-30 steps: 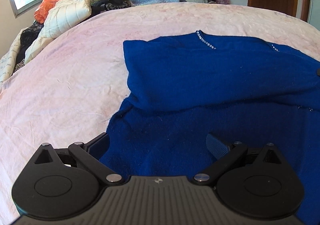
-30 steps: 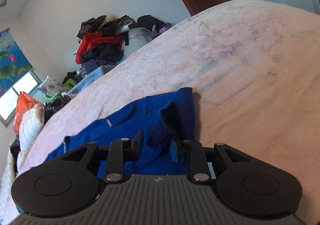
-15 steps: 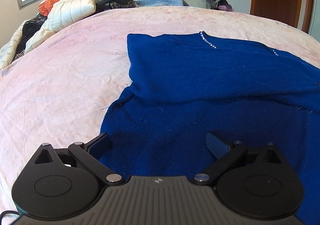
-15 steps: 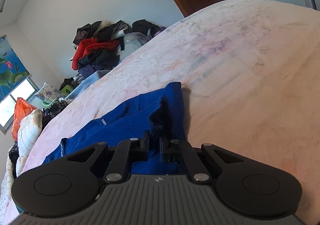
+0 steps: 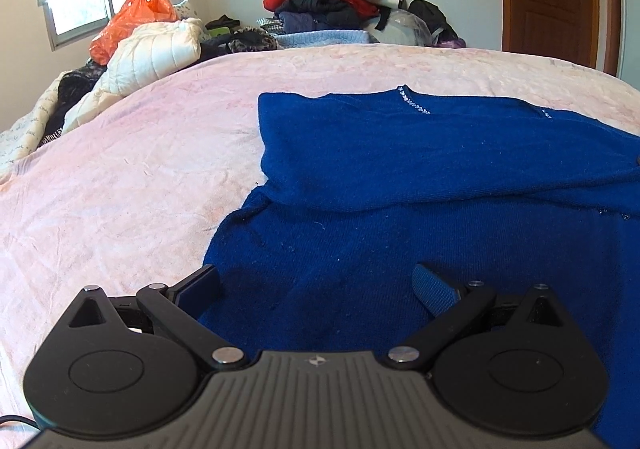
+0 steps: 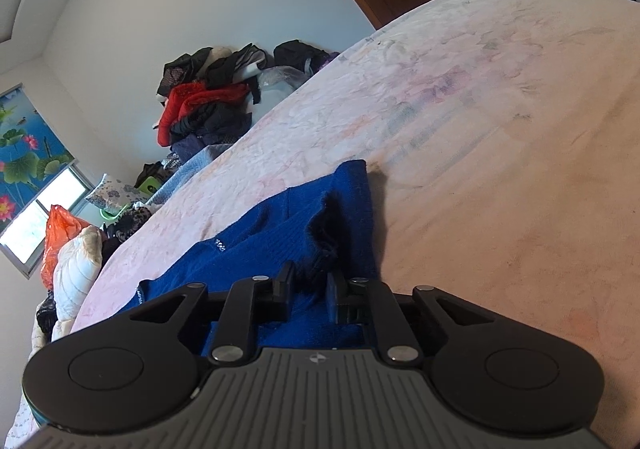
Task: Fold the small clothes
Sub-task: 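Open the right gripper to release the folded sleeve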
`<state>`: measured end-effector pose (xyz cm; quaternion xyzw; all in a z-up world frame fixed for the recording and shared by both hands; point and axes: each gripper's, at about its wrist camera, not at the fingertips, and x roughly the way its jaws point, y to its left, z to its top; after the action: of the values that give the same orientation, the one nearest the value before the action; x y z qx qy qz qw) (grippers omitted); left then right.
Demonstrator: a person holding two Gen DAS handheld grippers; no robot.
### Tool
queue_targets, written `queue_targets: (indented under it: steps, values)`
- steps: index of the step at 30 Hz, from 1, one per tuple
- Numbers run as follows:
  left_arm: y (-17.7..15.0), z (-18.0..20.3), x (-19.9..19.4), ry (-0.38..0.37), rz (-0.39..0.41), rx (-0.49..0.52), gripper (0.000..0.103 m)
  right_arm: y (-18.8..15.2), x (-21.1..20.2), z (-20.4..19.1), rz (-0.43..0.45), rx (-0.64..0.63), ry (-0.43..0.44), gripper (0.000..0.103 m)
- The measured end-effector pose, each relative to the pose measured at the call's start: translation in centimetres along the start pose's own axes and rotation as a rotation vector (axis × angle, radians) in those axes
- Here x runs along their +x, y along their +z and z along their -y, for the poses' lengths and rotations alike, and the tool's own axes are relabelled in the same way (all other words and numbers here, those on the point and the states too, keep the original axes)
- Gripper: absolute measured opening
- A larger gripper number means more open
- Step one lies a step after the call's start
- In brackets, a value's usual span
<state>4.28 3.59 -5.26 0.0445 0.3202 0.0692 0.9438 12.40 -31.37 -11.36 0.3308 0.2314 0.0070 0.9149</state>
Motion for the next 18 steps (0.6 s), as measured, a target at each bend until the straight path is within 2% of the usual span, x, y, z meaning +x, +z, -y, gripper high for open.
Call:
queue_targets:
  steps: [1, 3, 6, 12, 16, 18]
  values:
    - [-0.1, 0.1, 0.0, 0.005, 0.006, 0.006, 0.103, 0.0, 0.0, -0.1, 0.000, -0.008, 0.010, 0.032]
    - [-0.2, 0.4, 0.0, 0.016, 0.017, 0.018, 0.103, -0.2, -0.1, -0.3, 0.002, -0.024, 0.035, 0.045]
    - [-0.3, 0.9, 0.0, 0.040, 0.032, 0.042, 0.103, -0.3, -0.2, -0.5, 0.005, -0.039, 0.066, 0.056]
    - [-0.7, 1.8, 0.0, 0.079, 0.057, 0.080, 0.103, -0.5, -0.2, -0.3, 0.006, -0.040, 0.107, 0.064]
    - [-0.5, 1.1, 0.3, 0.050, 0.040, 0.050, 0.103, -0.5, -0.3, -0.1, 0.004, -0.027, 0.120, 0.066]
    - [-0.4, 0.6, 0.3, 0.030, 0.028, 0.029, 0.103, -0.4, -0.4, -0.2, -0.001, -0.034, 0.125, 0.070]
